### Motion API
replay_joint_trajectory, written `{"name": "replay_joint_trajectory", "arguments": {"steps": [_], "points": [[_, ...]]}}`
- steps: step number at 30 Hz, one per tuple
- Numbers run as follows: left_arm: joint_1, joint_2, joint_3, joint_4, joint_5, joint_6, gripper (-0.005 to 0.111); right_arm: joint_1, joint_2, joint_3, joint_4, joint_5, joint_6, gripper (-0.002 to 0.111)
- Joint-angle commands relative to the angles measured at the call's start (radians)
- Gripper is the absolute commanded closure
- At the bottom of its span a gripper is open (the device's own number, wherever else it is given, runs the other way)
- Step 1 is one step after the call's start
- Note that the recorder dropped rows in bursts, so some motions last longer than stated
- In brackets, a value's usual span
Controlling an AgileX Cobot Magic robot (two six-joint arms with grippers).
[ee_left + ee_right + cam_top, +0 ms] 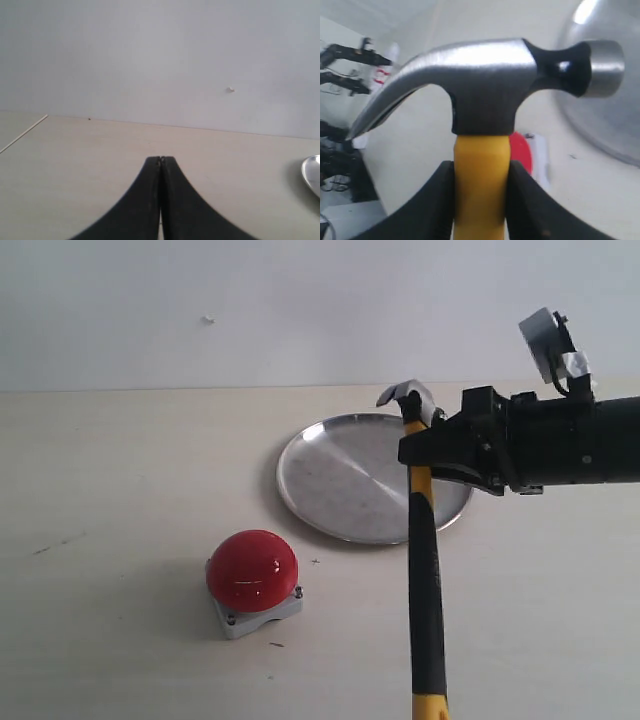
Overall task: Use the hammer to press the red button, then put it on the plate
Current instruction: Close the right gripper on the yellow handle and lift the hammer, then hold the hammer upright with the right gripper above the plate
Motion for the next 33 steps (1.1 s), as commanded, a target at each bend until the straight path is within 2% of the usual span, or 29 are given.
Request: {"name": "replay_joint_trajectory", "arguments": {"steps": [1,11,16,33], "points": [[-0.004,-0.006,0.0,0.004,-0.001,0.001,0.107,0.0,-0.024,0.069,0.113,0.209,-0.154,0.108],[-0.004,-0.006,0.0,0.004,-0.001,0.001,0.107,0.0,-0.024,0.08,0.113,0.243,-0.274,0.108],[-0.004,-0.006,0.0,0.007,-0.003,0.062,0.107,0.0,-0.024,0.08,0.113,0.243,-0.329,0.108],[-0.004,-0.006,0.0,0.007,-0.001,0.063,0.107,0.0,-0.024,0.08,0.113,0.24,-0.353,0.108]]}}
